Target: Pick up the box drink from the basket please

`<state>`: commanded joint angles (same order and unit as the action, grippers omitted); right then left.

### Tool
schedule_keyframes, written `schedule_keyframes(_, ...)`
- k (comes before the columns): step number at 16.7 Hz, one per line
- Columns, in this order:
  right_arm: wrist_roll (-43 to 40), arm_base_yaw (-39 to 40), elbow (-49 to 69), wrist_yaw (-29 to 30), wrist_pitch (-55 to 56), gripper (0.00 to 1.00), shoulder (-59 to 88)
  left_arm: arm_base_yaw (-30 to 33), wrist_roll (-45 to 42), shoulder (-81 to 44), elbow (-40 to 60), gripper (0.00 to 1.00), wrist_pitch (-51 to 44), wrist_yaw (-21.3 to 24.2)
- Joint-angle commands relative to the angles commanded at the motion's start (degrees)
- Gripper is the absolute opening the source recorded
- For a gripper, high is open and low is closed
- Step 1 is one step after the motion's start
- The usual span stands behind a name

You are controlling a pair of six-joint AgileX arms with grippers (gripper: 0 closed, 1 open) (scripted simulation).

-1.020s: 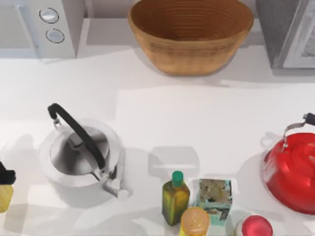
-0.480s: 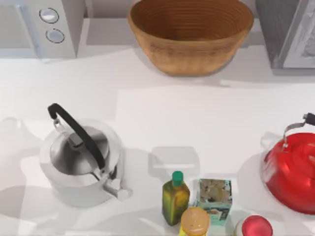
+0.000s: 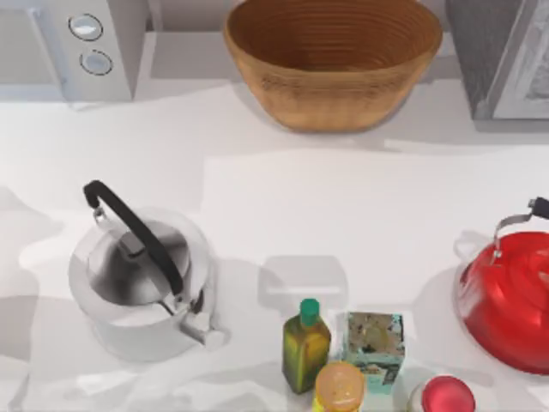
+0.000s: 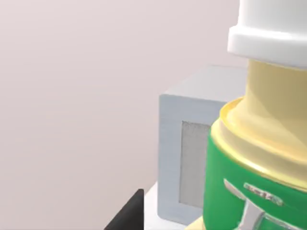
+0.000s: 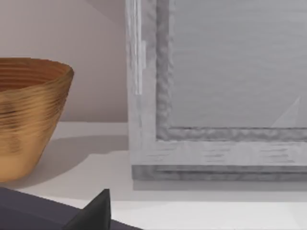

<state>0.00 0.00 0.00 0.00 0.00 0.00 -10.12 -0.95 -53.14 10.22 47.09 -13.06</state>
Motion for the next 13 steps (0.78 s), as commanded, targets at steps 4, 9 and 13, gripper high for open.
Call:
schedule_keyframes(4, 0.0, 0.0, 0.0, 0.0, 0.0, 1.0, 0.0, -0.5, -0.1, -2.1, 0.4, 0.0, 1.9, -0.6)
schedule_keyframes(9, 0.0, 0.0, 0.0, 0.0, 0.0, 1.0, 0.0, -0.3, -0.3, -2.8, 0.1, 0.0, 2.5, -0.4)
schedule_keyframes(13, 0.0, 0.0, 0.0, 0.0, 0.0, 1.0, 0.0, -1.0, -0.3, -10.0, 0.6, 0.0, 9.8, 0.1)
